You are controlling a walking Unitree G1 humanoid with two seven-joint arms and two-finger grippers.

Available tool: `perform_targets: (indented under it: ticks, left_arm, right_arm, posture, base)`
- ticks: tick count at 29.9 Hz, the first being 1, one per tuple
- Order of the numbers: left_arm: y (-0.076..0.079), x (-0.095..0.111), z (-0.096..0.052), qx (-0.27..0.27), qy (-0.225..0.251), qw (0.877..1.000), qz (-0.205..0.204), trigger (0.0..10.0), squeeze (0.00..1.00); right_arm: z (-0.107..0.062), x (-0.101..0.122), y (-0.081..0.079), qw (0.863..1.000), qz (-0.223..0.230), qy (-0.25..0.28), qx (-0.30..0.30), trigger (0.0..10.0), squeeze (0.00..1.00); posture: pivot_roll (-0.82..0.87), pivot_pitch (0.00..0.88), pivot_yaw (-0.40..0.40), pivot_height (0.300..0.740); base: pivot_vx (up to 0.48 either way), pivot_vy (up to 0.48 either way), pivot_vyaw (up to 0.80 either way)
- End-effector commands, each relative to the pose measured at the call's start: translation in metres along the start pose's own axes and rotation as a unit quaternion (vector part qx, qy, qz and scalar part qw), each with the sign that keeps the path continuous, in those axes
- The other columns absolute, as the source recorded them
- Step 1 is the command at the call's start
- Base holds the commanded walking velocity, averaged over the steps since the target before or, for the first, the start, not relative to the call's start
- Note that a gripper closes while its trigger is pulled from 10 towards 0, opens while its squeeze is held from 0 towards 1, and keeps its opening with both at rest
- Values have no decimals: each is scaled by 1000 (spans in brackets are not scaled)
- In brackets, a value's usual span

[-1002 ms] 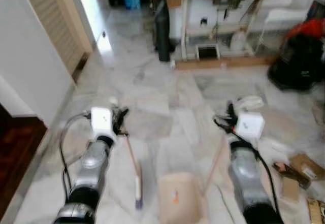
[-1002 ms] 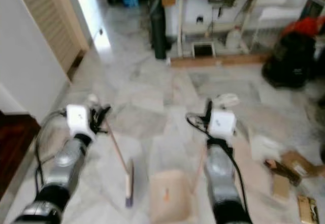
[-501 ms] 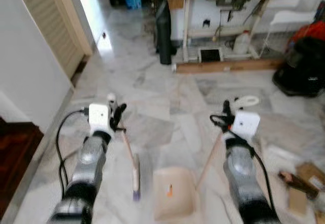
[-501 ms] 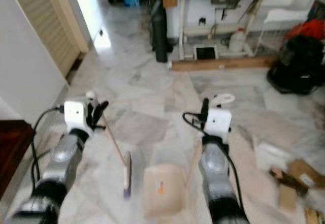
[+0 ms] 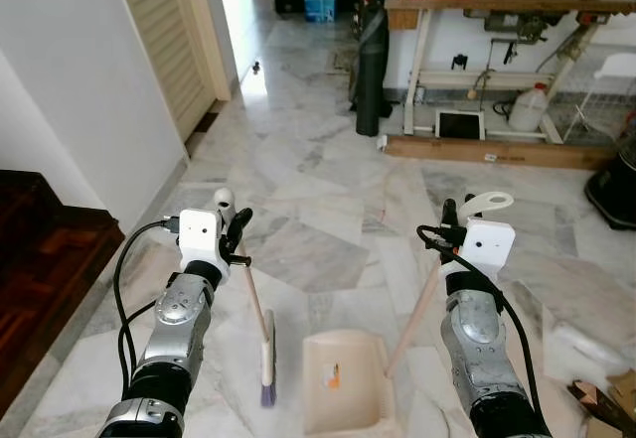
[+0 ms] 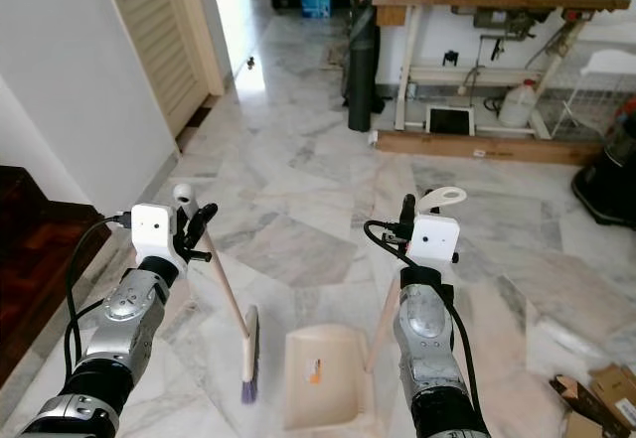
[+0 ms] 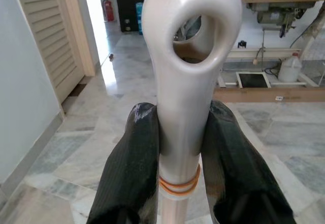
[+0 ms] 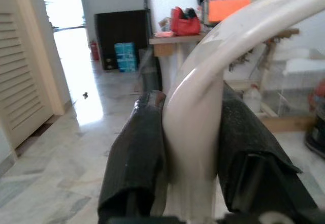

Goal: Sweep floor

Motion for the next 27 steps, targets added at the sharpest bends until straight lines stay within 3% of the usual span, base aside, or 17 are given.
perform_targets:
  ticks: [1,27]
  left_arm:
    - [2,10,4,-6,19,1000,4,10000,0]
    - [6,10,5,-14,25,1000,1,10000,0]
  right_arm:
    - [3,5,2,1000,-2,8,-5,10000,0]
    - [3,4,0,1000,-4,3,2,10000,0]
  posture:
    - [-109,0,48,740]
    - [-117,0,42,740]
  base:
    - [0,0,-800]
    - [0,0,-800]
Point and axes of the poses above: a point about 5 cm out from each wrist's last joint towards the gripper, its own z axis pointing out of the wrist towards the gripper, its own x axis along the axis of the wrist's last joint, y = z × x, the point moved 1 cm from there along z, pointing out of the wrist towards the gripper, and after that the axes turned 10 degrees about -z, right-handed, at the moved point
